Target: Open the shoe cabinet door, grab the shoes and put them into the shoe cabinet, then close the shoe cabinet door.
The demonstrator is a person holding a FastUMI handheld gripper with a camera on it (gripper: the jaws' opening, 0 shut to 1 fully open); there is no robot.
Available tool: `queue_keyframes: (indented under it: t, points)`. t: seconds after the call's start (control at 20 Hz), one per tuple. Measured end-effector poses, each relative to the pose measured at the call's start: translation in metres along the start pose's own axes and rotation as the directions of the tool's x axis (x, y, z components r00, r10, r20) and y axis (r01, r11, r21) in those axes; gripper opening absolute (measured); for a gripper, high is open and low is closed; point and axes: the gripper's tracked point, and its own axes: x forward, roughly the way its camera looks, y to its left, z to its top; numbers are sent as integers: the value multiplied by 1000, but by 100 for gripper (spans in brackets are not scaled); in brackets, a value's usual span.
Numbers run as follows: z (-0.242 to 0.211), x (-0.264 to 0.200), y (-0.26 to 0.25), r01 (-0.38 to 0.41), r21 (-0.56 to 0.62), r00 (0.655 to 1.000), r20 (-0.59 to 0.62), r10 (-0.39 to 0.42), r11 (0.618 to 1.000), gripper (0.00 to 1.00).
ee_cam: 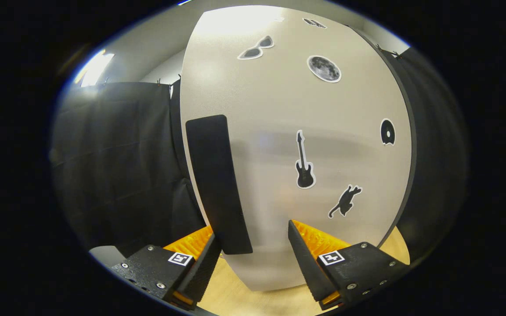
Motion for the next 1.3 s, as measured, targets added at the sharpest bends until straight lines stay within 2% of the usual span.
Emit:
queue_keyframes:
  t: [0.15, 0.35, 0.5, 1.0, 1.15, 1.3]
  points:
    - [0, 11, 0, 39, 11, 999, 16, -39, 999, 90]
    - [-5, 19, -4, 146, -107, 988, 60, -140, 983, 91]
    - [-6, 25, -5, 189, -115, 979, 94, -179, 975, 92]
    - [-5, 39, -13, 242, -61, 966, 114, -234, 968, 92]
    - [-5, 39, -12, 241, -55, 967, 101, -235, 969, 93]
    - [-3, 32, -4, 209, -31, 975, 83, -205, 978, 94]
